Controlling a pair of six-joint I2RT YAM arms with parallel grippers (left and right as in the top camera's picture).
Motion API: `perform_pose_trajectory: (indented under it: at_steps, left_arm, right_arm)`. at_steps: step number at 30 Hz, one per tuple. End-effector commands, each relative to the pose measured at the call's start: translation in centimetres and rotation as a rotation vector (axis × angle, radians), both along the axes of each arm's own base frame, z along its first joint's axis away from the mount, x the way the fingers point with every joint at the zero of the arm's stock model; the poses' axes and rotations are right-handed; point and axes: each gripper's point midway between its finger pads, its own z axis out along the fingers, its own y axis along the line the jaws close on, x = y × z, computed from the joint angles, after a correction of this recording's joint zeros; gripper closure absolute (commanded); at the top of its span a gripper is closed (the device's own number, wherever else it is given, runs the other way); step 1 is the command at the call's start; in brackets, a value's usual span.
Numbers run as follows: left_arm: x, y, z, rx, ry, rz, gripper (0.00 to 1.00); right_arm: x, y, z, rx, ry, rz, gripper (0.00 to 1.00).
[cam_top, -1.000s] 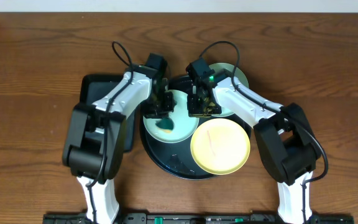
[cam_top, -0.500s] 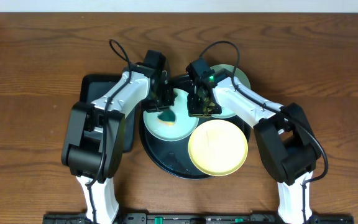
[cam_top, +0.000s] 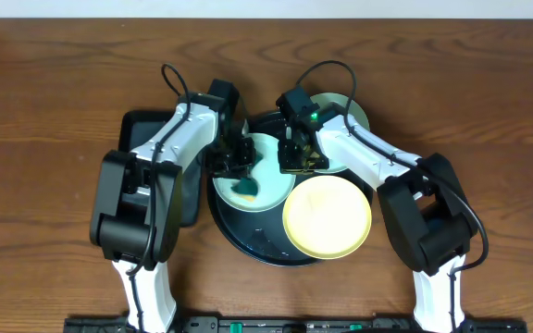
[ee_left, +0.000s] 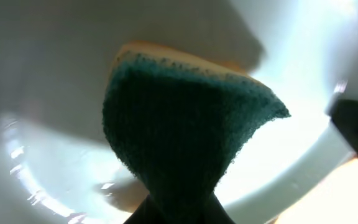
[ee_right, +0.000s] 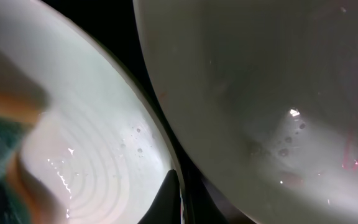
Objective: Clean dirty plates on tray and stack at the side
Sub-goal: 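Scrub the left pale green plate with the sponge in the left gripper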
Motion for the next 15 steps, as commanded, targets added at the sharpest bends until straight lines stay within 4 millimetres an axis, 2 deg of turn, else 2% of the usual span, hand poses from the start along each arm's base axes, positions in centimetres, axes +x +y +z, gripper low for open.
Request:
perform_pose_trajectory:
  at_steps: [1, 5, 9, 12, 15]
  left_arm:
    - [1.0, -1.8, -0.1, -0.078, -0.051, -0.059, 0.93]
    - [3.8, 0.0, -0.9, 0.050, -0.175, -0.042, 0.93]
    - [5.2, 2.4, -1.4, 0.199, -0.240, -0.036, 0.93]
    - [5.1, 4.5, -1.6, 0.317, -0.243, -0.035, 0.93]
    - [3.6, 4.7, -1.7, 0.322, -0.177, -0.044, 0.93]
  right_arm:
    - [0.0, 0.1, -0.6, -0.027, -0.004, 0.011, 0.99]
    - [0.0, 0.1, -0.6, -0.027, -0.004, 0.011, 0.99]
    - [-0.1, 0.3, -0.5, -0.016, 0.002, 0.012, 0.99]
    - [-0.1, 0.4, -0.5, -0.011, 0.000, 0.013, 0.99]
    - [0.0, 0.4, -0.5, -0.009, -0.003, 0.013, 0.99]
